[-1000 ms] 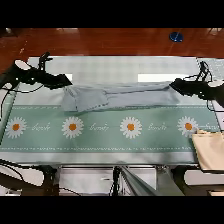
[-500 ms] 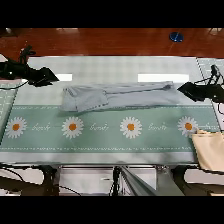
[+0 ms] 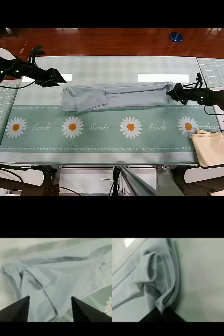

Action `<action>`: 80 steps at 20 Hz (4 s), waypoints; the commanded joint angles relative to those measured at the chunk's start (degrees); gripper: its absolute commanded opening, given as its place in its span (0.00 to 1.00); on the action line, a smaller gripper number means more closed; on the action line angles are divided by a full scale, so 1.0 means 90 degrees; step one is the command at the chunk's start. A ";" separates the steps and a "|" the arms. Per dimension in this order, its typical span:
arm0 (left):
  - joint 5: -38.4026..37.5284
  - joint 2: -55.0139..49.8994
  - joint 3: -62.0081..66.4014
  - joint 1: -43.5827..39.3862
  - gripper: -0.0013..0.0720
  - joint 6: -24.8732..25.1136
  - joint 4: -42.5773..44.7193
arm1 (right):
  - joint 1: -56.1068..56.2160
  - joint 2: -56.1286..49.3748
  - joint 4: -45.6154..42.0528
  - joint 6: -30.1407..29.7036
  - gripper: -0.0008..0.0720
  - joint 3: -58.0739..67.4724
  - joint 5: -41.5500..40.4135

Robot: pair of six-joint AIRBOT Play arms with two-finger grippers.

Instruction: Fold the shirts.

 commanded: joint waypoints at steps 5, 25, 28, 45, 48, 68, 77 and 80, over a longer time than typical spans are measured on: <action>-0.0029 0.0005 0.0007 -0.0391 0.17 -0.0078 -0.1651 | 0.0100 0.1394 0.0432 -0.0124 0.05 0.0760 0.1025; 0.2623 -0.0554 0.0007 -0.4583 0.04 -0.1229 -0.2715 | 0.0102 0.5243 -0.0967 0.1032 0.05 0.0826 0.2293; 0.2900 -0.0947 0.0007 -0.5127 0.04 -0.1239 -0.2936 | 0.0102 0.5459 -0.0962 0.1081 0.05 0.0826 0.2421; 0.1678 -0.0418 0.0010 -0.2929 0.04 0.0818 -0.5972 | 0.0471 0.5484 -0.1243 0.1197 0.05 0.0738 0.2538; 0.0950 0.0748 0.0010 -0.1377 0.04 0.0835 -0.5969 | 0.1253 0.5015 -0.1559 0.1299 0.05 0.0726 0.2103; -0.0911 0.2934 0.0005 0.1263 0.04 0.0833 -0.4476 | 0.6181 0.1090 -0.0187 0.1336 0.68 0.0729 -0.1880; -0.0911 0.2873 0.0005 0.0891 0.04 0.0823 -0.2897 | 0.2244 0.3922 -0.5748 0.2783 0.68 0.0724 0.1882; -0.0911 0.2873 -0.0022 0.0869 0.04 0.0763 -0.2793 | 0.1010 0.3815 -0.5416 0.2620 0.69 0.0233 0.2429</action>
